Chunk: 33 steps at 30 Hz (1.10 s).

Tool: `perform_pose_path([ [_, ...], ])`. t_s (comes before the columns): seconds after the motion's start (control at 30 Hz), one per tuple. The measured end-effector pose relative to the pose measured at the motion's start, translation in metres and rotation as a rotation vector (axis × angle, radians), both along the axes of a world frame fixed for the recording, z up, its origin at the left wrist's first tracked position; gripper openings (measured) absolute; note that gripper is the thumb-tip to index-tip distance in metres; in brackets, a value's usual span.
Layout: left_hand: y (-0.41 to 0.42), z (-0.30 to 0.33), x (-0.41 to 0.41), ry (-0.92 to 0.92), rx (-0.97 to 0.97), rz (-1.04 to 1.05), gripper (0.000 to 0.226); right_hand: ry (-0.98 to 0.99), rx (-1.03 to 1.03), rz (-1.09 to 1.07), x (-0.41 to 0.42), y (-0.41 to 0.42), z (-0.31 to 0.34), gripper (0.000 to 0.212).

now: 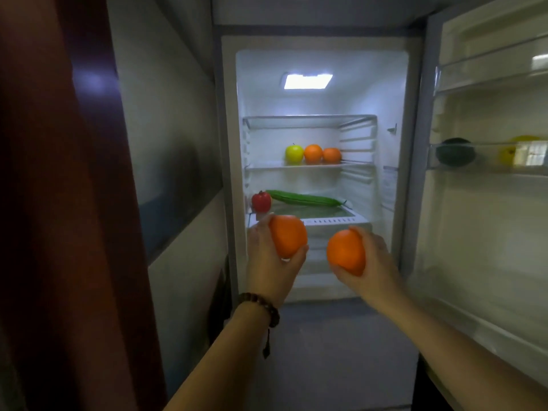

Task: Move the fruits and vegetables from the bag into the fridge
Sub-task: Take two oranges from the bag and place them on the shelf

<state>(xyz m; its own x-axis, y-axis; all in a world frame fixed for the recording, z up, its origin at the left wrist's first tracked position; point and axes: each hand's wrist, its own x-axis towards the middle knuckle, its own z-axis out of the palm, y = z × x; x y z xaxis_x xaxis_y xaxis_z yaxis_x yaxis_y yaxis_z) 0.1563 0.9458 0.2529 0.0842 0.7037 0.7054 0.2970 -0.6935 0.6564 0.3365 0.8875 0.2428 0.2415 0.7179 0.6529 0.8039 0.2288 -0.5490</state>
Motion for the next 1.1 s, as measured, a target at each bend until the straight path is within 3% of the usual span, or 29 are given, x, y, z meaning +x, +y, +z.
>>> perform_pose_path([
  [0.27,0.118,0.032,0.050,-0.002,0.226,0.050,0.079,-0.085,0.182,0.028,0.046,0.128,0.039,0.084],
  [0.6,0.254,0.103,0.104,0.020,0.347,0.151,0.101,-0.137,0.502,0.125,0.107,0.267,0.116,0.078],
  [0.7,0.278,0.114,0.115,0.043,0.324,0.141,0.105,-0.158,0.503,0.147,0.119,0.295,0.121,0.077],
  [0.9,0.326,0.141,0.133,0.070,0.258,0.106,0.088,-0.132,0.460,0.131,0.132,0.335,0.140,0.075],
  [1.1,0.389,0.187,0.153,0.194,0.139,0.077,0.088,-0.040,0.265,-0.010,0.159,0.373,0.182,0.076],
])
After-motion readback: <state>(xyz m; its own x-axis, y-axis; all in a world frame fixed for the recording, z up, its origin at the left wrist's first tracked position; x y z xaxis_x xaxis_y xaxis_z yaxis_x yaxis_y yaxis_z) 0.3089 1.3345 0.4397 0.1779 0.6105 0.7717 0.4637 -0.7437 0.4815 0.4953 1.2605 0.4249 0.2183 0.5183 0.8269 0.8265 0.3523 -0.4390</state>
